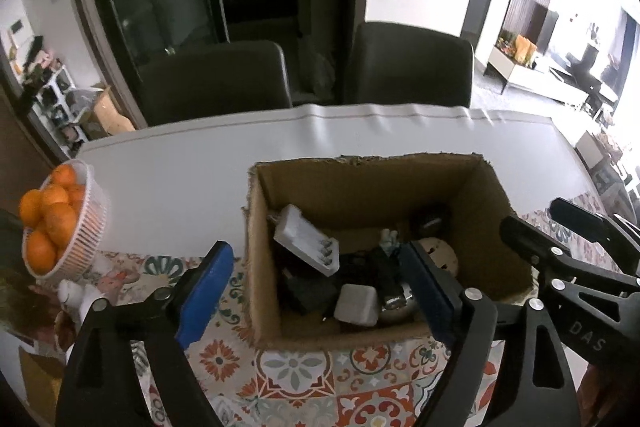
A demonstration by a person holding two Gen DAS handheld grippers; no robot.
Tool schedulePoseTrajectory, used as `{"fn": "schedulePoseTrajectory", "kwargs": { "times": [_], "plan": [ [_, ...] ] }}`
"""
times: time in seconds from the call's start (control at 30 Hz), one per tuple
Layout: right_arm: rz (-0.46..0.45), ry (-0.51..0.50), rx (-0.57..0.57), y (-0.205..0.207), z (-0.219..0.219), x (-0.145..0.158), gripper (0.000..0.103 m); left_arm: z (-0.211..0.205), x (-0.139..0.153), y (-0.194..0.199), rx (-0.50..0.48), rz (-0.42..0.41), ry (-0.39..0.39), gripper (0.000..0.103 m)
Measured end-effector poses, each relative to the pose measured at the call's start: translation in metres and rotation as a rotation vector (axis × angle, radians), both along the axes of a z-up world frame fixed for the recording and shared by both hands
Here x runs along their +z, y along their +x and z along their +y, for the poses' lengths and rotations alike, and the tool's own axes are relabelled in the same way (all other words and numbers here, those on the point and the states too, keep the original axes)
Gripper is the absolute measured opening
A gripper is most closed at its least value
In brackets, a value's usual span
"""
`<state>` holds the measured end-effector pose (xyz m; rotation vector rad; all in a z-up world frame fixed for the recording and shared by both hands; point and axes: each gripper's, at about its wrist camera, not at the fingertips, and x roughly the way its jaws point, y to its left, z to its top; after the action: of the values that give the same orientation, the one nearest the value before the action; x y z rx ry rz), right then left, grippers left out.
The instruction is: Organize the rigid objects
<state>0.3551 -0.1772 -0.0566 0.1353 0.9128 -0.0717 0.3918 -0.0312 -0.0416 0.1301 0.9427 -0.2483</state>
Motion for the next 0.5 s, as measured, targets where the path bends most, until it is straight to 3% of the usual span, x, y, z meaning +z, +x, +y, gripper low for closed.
{"fn": "schedulePoseTrajectory", "kwargs": {
  "times": [0.5],
  "plan": [
    [-0.227, -0.065, -0.036, -0.091, 0.014, 0.067, 0.077, 0.026, 0.069, -0.085, 0.055, -0.196, -0.042, 0.096]
  ]
}}
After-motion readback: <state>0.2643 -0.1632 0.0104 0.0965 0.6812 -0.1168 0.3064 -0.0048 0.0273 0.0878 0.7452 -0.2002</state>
